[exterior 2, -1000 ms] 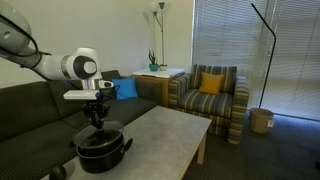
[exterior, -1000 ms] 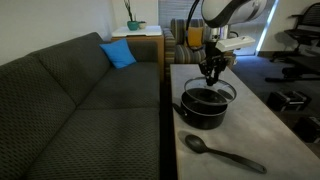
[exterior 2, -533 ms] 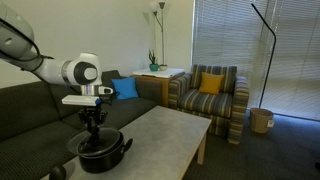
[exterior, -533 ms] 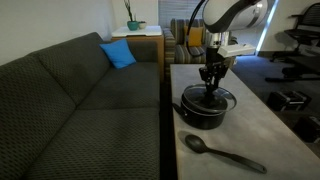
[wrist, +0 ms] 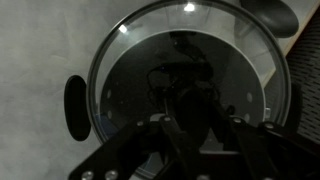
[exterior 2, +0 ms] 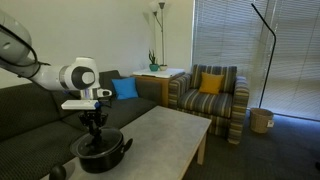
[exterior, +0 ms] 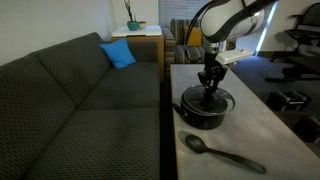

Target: Uncover the pot and cover it again

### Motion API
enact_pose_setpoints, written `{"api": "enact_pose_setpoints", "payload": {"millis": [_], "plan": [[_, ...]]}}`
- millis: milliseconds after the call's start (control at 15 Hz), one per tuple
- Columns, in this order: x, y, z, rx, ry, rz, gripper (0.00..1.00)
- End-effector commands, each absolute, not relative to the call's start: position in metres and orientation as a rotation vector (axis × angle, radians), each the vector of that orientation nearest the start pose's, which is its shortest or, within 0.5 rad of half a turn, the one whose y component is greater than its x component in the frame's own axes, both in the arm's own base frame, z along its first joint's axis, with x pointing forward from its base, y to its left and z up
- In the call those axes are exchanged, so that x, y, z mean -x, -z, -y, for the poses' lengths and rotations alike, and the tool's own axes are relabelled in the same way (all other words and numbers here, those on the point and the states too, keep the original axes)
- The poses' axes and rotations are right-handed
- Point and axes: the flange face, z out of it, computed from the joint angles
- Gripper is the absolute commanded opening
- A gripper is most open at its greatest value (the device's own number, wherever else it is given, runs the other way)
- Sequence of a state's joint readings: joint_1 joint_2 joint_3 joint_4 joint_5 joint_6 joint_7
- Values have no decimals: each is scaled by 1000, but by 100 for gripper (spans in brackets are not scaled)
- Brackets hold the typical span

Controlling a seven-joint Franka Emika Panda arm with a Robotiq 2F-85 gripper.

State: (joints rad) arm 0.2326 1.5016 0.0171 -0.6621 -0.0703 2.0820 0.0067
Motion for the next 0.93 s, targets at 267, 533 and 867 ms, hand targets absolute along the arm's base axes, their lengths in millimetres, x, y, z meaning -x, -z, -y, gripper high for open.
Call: {"api": "enact_pose_setpoints", "payload": {"millis": [267, 533, 867], "plan": [[-740, -1, -176, 3155, -105, 527, 13], [-739, -5, -184, 3171, -121, 560, 13], [-743, -18, -197, 3207, -76, 619, 13]]}}
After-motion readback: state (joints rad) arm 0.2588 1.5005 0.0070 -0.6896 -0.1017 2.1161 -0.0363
